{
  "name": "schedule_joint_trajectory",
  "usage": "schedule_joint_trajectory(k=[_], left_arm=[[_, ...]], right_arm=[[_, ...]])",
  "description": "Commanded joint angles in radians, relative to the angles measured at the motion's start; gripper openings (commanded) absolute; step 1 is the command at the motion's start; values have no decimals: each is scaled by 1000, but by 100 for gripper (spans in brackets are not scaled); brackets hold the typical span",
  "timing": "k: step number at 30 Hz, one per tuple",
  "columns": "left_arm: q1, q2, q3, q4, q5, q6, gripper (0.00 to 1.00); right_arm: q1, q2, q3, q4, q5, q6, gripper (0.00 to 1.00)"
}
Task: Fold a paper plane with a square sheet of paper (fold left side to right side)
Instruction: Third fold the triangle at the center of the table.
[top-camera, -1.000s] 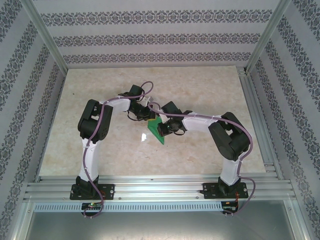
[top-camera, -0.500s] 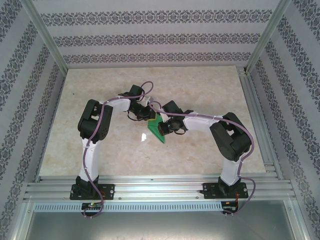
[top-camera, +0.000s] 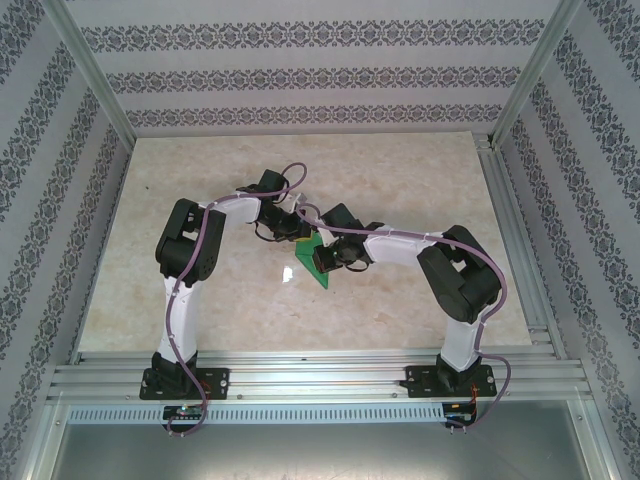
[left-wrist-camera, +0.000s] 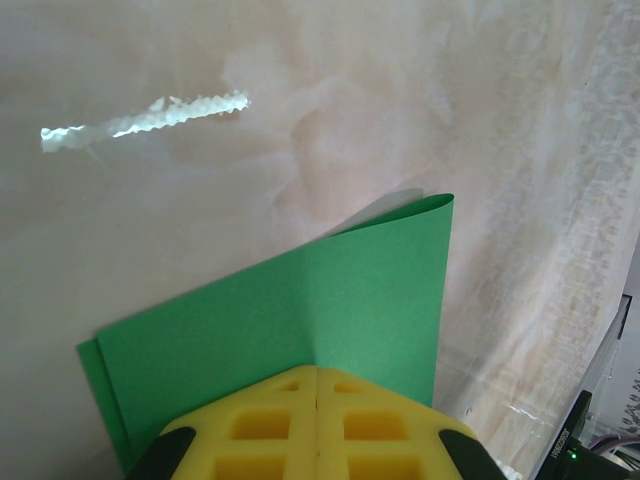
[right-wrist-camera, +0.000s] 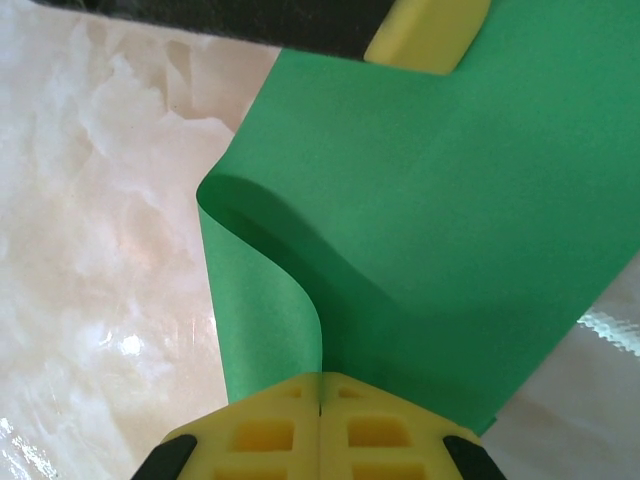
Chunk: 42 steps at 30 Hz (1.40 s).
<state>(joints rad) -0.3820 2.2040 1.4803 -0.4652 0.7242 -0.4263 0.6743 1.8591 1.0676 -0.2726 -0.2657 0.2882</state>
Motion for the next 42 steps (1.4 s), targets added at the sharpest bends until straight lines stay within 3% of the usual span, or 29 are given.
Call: schedule_joint_trajectory(k=[1, 42], left_arm=[[-19, 59, -10, -38, -67, 24, 2], [-19, 63, -22, -23, -64, 20, 2]], right_arm=[[5, 5, -26, 27, 0, 14, 4], [-10, 47, 29, -16, 37, 11, 4]])
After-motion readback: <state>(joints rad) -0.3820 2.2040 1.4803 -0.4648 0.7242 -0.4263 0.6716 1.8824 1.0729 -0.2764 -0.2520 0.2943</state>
